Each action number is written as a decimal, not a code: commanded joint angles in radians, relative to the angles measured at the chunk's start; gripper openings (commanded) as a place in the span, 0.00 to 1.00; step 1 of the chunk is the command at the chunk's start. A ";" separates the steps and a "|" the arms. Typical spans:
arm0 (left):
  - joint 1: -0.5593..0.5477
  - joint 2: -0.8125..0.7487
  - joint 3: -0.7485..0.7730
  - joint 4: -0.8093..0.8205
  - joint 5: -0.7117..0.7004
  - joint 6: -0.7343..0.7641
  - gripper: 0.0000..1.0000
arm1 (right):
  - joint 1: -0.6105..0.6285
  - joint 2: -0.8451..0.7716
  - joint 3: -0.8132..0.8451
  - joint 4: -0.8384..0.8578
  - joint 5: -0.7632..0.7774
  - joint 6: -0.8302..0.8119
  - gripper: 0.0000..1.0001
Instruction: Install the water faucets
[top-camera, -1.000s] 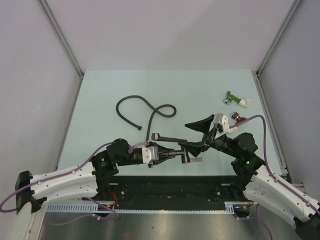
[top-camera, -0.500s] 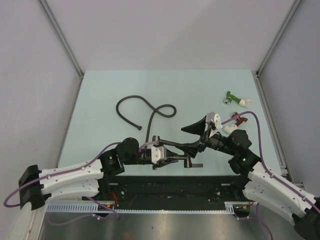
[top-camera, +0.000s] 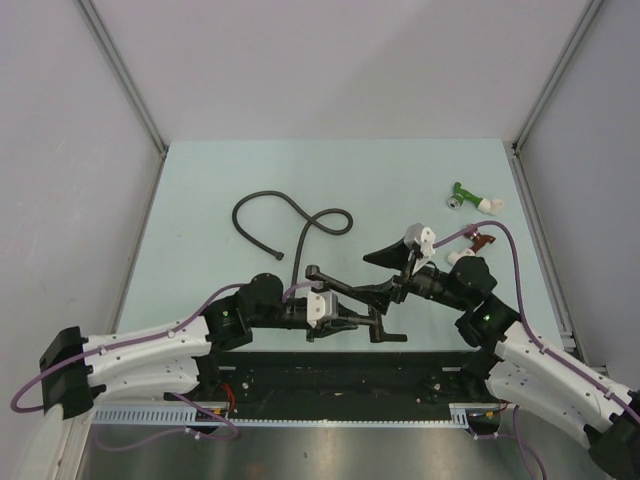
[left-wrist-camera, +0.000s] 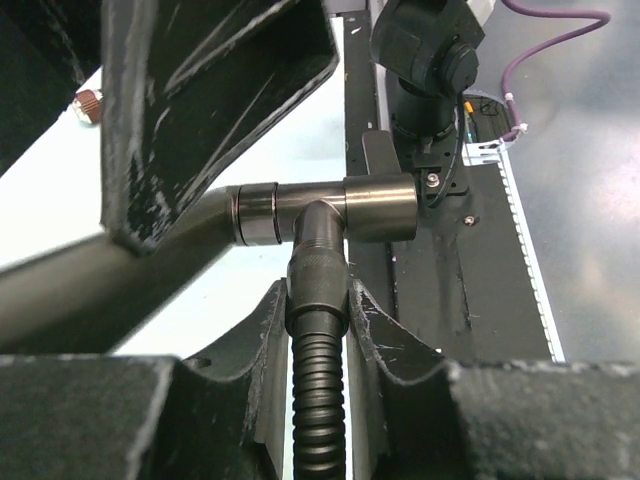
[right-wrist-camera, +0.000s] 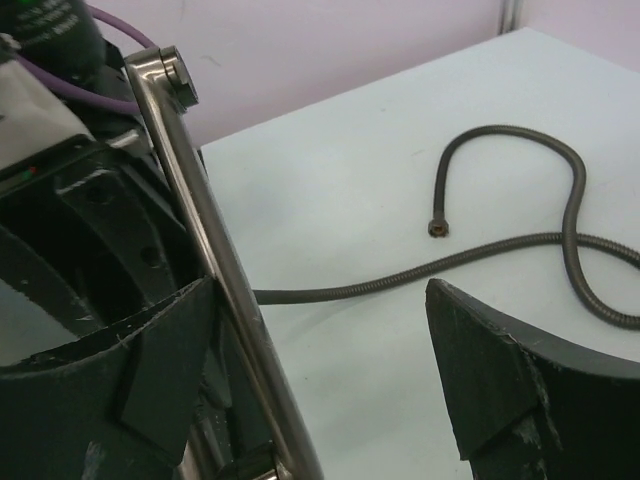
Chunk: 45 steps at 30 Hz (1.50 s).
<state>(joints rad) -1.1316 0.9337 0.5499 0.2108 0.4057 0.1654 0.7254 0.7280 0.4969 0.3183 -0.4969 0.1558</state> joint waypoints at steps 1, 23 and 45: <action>-0.016 -0.062 0.070 0.117 0.150 0.003 0.00 | -0.017 0.014 0.035 -0.094 0.207 -0.036 0.88; -0.013 -0.252 0.019 0.137 0.076 0.016 0.00 | -0.233 -0.107 0.032 -0.200 -0.176 -0.127 0.91; -0.007 -0.208 0.096 0.331 -0.126 -0.110 0.00 | 0.025 0.111 -0.216 0.684 -0.258 -0.105 0.93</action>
<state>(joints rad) -1.1362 0.7002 0.5617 0.3443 0.2916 0.1085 0.6956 0.7700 0.2741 0.7715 -0.8387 0.0975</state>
